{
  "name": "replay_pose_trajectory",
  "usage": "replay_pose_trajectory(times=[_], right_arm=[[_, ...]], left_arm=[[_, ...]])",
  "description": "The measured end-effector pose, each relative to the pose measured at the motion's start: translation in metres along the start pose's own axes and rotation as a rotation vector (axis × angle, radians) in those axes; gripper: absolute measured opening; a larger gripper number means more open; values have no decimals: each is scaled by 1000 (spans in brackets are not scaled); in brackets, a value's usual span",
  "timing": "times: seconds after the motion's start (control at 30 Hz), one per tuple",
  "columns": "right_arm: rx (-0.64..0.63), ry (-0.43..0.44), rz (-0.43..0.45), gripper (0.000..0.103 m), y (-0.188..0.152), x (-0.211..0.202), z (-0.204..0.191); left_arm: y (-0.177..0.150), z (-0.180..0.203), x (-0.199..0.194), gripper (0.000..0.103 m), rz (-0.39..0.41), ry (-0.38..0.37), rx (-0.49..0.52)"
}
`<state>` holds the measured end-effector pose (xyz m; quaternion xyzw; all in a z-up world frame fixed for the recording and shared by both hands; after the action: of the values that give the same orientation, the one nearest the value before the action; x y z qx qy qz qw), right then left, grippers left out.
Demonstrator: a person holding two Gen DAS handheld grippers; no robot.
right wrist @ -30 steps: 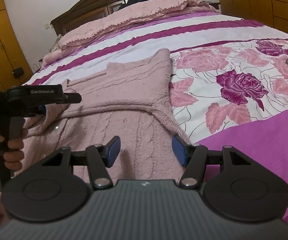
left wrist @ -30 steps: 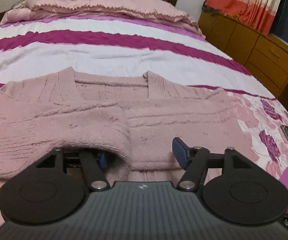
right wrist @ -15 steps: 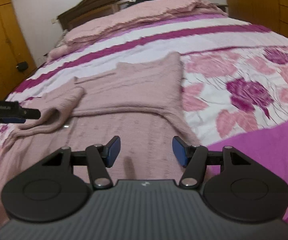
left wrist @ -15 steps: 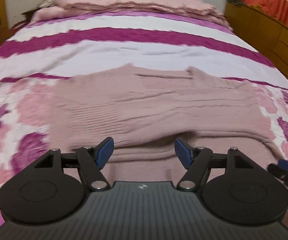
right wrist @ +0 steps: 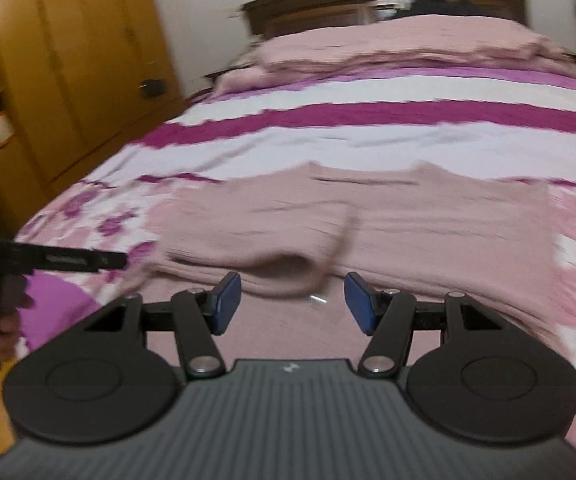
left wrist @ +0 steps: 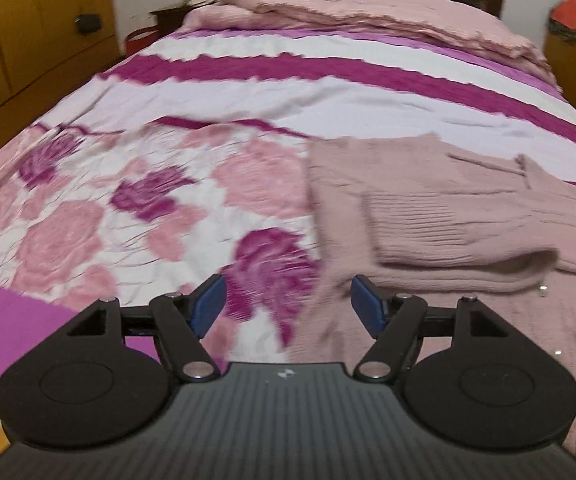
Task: Fold small clothes
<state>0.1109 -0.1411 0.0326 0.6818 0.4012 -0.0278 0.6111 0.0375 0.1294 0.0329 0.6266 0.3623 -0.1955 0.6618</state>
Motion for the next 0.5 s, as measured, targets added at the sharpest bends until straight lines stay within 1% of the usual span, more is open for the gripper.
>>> replay_pose_trajectory(times=[0.1, 0.23, 0.33, 0.5], right_arm=[[-57, 37, -30, 59, 7, 27, -26], [-68, 106, -91, 59, 8, 66, -52], [-99, 110, -110, 59, 8, 92, -66], [-159, 69, -144, 59, 2, 132, -78]], left_arm=[[-4, -19, 4, 75, -6, 20, -40], [-10, -44, 13, 76, -13, 70, -87], [-15, -58, 17, 76, -17, 98, -109], [-25, -74, 21, 76, -32, 100, -144]])
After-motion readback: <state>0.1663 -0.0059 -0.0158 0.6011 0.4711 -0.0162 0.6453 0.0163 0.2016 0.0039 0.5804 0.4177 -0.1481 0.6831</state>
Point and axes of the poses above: each gripper's, at about its wrist camera, not at the fingertips, and x roughly the way its jaws point, z to its right, y to its top, the point moved 10 cm from there along x, roughly the way its jaws point, and after that the axes turned 4 degrees about y, right-handed, at the moved point
